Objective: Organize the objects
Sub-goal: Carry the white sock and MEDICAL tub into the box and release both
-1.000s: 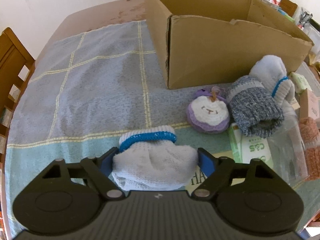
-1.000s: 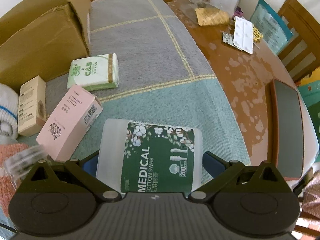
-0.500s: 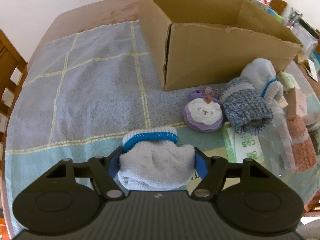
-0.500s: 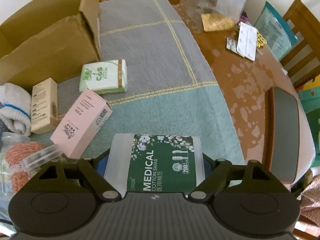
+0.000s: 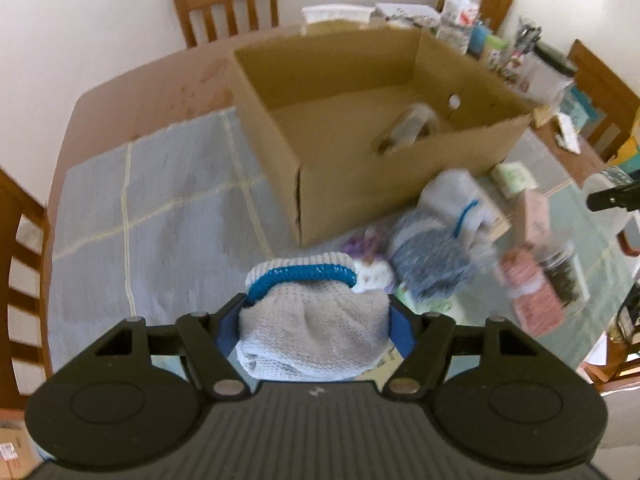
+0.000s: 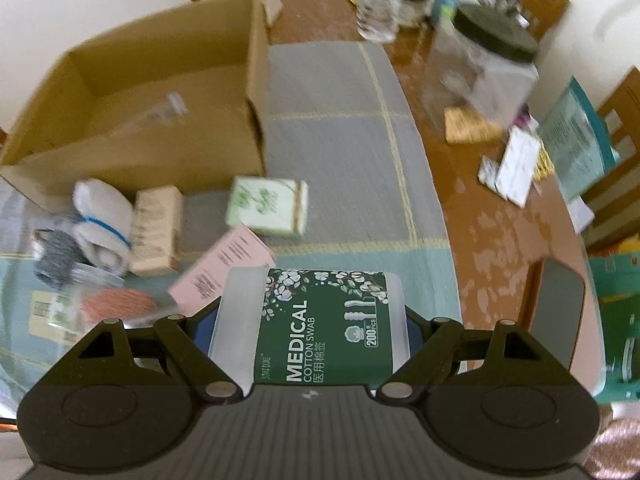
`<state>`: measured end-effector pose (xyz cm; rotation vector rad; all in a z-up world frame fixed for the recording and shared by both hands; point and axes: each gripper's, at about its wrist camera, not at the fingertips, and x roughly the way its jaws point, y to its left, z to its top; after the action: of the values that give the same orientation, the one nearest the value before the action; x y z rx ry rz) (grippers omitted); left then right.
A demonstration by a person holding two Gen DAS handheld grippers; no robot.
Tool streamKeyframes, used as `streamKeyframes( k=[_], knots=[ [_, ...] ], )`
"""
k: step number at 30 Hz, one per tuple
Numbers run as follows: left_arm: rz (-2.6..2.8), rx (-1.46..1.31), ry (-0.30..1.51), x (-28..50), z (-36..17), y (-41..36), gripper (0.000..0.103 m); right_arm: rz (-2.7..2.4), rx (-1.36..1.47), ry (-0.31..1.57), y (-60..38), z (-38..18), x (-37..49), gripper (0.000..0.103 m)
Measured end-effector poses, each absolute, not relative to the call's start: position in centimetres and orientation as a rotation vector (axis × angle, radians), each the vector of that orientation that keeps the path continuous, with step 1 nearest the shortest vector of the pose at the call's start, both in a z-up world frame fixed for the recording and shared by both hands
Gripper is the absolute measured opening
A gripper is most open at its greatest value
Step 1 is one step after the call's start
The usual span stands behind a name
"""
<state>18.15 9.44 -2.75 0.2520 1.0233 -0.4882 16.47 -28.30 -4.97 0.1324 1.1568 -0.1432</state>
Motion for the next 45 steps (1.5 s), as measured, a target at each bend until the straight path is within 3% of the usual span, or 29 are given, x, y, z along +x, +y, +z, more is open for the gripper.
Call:
streamKeyframes(
  k=[6,18,33,37,39,42,43,45],
  knots=[
    [-0.538,0.279,0.924,22.4,0.7,7.1,0.071,-0.056,0.092,1.078,-27.1,-1.5,18.1,0.087],
    [-0.552,0.257,0.842,30.8,2.3,1.5,0.071,0.091,-0.014,0.936,-23.8,3.2,24.2,0.087],
    [-0.489,0.212,0.893,36.7,-0.5,-1.9,0.071,0.191,-0.033,0.979,-23.2,0.6,31.5,0.087],
    [-0.488,0.221,0.899,37.5,-1.1,-2.7,0.071,0.198,-0.022,0.959,-23.4,0.0,32.0,0.103],
    [-0.483,0.222,0.899,38.0,-1.3,-3.0,0.072,0.199,-0.003,0.955,-23.8,-0.1,32.2,0.103],
    [-0.471,0.22,0.893,38.6,-1.4,-3.4,0.077,0.182,0.02,0.961,-24.5,-0.3,32.4,0.103],
    [-0.461,0.221,0.888,38.8,-1.4,-3.5,0.087,0.176,0.023,0.963,-24.6,-0.4,32.3,0.103],
    [-0.443,0.232,0.854,38.8,-1.2,-3.6,0.096,0.163,0.03,0.963,-25.0,-0.5,32.2,0.103]
  ],
)
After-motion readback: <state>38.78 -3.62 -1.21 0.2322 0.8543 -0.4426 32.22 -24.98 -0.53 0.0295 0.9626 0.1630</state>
